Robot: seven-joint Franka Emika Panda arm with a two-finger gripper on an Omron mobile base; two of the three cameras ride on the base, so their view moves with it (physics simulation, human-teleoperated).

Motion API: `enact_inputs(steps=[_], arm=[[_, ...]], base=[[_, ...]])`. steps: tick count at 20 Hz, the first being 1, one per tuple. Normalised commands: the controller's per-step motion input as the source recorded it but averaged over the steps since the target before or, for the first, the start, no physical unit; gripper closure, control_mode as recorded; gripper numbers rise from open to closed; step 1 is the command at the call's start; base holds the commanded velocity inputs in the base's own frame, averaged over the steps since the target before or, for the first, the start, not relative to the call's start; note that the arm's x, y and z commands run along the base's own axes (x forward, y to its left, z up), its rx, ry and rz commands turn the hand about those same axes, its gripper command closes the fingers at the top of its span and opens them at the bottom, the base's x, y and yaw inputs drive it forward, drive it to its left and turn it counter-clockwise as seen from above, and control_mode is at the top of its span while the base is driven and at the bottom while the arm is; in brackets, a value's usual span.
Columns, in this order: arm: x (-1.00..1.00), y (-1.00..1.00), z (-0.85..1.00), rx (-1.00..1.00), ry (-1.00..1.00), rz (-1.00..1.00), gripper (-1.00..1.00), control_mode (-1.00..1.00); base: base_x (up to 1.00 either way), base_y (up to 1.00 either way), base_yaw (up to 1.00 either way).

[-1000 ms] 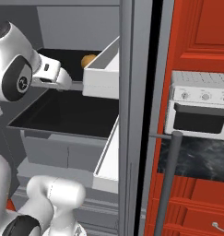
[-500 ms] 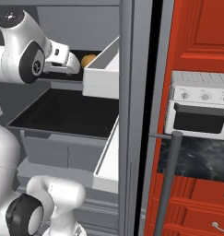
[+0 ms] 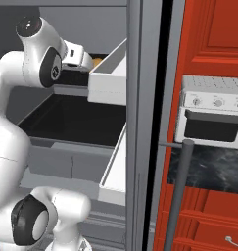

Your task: Place the cold items (potato and mushroom) from the fridge in one tupperware on the dining counter. Place the warm items (hot dog and kebab skewer) in the stove area in another tupperware.

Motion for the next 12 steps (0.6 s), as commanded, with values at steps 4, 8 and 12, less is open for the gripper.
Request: enact_inputs(steps=[4, 8, 12], arm=[[0.49, -0.15, 0.00, 0.00, 0.00, -0.07, -1.00, -1.00], [0.53, -0.16, 0.00, 0.00, 0.01, -0.10, -1.00, -1.00], [0.56, -0.04, -0.01, 0.00, 0.04, -0.06, -1.00, -1.00]], base=[[0.00, 0.00, 0.00], [0.00, 0.00, 0.00], [0.00, 0.00, 0.00]])
